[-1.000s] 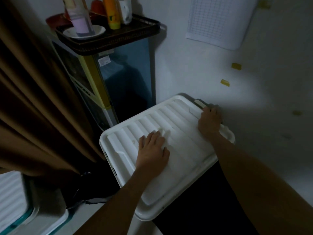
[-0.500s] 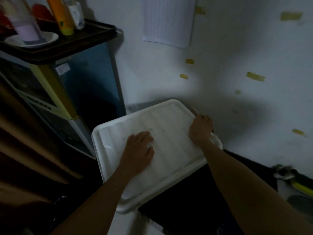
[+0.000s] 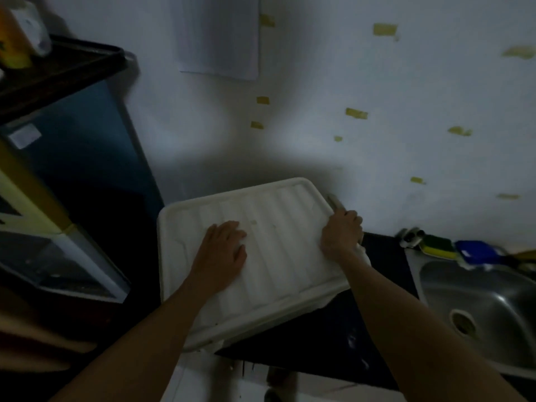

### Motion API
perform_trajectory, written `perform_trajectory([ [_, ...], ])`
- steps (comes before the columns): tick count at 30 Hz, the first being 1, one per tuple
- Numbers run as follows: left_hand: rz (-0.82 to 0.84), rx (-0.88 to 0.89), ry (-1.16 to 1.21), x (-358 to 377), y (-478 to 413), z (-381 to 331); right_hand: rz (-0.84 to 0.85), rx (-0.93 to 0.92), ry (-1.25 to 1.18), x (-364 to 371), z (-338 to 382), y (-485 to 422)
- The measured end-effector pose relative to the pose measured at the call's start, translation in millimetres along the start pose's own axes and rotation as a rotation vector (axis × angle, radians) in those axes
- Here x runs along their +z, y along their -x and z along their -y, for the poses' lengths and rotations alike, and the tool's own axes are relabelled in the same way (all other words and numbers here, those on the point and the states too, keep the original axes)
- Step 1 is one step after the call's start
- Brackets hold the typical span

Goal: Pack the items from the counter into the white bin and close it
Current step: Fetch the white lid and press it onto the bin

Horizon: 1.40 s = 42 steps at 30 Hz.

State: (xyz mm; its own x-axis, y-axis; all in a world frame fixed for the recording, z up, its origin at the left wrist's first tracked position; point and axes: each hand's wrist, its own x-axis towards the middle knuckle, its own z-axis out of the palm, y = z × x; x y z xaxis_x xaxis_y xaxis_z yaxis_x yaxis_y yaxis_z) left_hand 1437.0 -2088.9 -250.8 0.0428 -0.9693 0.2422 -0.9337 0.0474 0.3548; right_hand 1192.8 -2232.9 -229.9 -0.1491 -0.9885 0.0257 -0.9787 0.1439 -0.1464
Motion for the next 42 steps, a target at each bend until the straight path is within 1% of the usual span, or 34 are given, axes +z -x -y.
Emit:
perform_trajectory([
  [4,0.016,0.056,-0.021,-2,-11,7,-0.010,0.118,-0.042,-3,-20,25],
  [9,-0.010,0.061,-0.072,-3,-24,13,-0.060,0.253,-0.081,-4,-37,59],
  [13,-0.007,0.054,-0.136,-4,-26,10,-0.117,0.279,-0.055,-4,-47,80],
  [15,0.003,0.019,-0.145,-5,-23,8,-0.121,0.283,-0.055,-5,-48,86],
  [18,-0.009,-0.074,-0.155,-6,-19,9,-0.122,0.255,-0.042,-8,-47,89],
  [21,0.013,-0.126,-0.171,-6,-17,12,-0.141,0.215,-0.068,-10,-51,88],
  [25,0.026,-0.157,-0.126,-3,-17,13,-0.064,0.207,-0.160,-9,-62,84],
  [27,0.024,-0.159,-0.122,-3,-18,13,-0.106,0.191,-0.169,-8,-61,84],
  [30,0.014,-0.167,-0.124,-5,-17,12,-0.240,0.182,-0.090,-5,-58,87],
  [32,0.003,-0.184,-0.131,-6,-17,9,-0.285,0.163,-0.039,-4,-56,89],
  [36,-0.003,-0.201,-0.127,-9,-17,6,-0.242,0.095,0.140,-5,-50,88],
  [38,-0.013,-0.201,-0.126,-9,-16,6,-0.237,0.038,0.191,-5,-52,87],
  [40,-0.024,-0.203,-0.122,-8,-15,6,-0.262,0.003,0.149,-4,-56,85],
  [42,-0.032,-0.204,-0.123,-8,-15,6,-0.301,0.002,0.050,-4,-58,84],
])
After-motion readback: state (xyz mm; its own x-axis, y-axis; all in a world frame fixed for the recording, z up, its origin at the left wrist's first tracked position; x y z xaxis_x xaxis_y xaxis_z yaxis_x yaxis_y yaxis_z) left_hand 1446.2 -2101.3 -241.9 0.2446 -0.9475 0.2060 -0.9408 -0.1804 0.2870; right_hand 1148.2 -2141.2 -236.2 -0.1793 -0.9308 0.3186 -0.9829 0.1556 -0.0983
